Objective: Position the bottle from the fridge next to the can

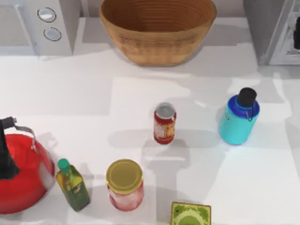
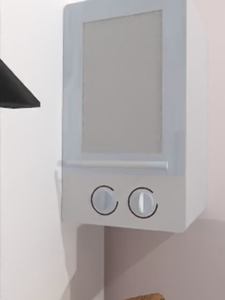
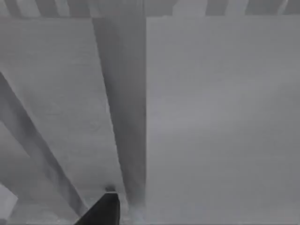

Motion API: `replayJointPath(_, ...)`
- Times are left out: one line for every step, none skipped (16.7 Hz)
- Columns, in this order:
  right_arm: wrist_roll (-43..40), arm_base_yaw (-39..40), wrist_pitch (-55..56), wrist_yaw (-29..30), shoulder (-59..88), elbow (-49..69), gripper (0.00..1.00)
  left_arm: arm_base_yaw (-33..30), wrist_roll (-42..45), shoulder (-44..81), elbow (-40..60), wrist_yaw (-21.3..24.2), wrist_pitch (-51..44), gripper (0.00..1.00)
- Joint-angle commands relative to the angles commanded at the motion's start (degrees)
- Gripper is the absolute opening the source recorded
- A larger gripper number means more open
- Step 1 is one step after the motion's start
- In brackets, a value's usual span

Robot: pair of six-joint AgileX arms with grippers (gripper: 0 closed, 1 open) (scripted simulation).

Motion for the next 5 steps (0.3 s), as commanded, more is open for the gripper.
replayJointPath(0.04,-0.01,-0.52,0.04,1.88,2.57,1.00,0.00,0.00,0.00,0.00,0.00,0.00,1.00)
replayJointPath(0.08,-0.02,-0.98,0.07,3.46,4.63,1.00,0.00,0.00,0.00,0.00,0.00,0.00,1.00)
replayJointPath(0.10,-0.02,-1.32,0.10,4.67,6.08,1.00,0.00,0.00,0.00,0.00,0.00,0.00,1.00)
replayJointPath(0.12,-0.03,-1.54,0.12,5.43,6.92,1.00,0.00,0.00,0.00,0.00,0.00,0.00,1.00)
replayJointPath(0.12,-0.03,-1.60,0.12,5.64,7.15,1.00,0.00,0.00,0.00,0.00,0.00,0.00,1.00)
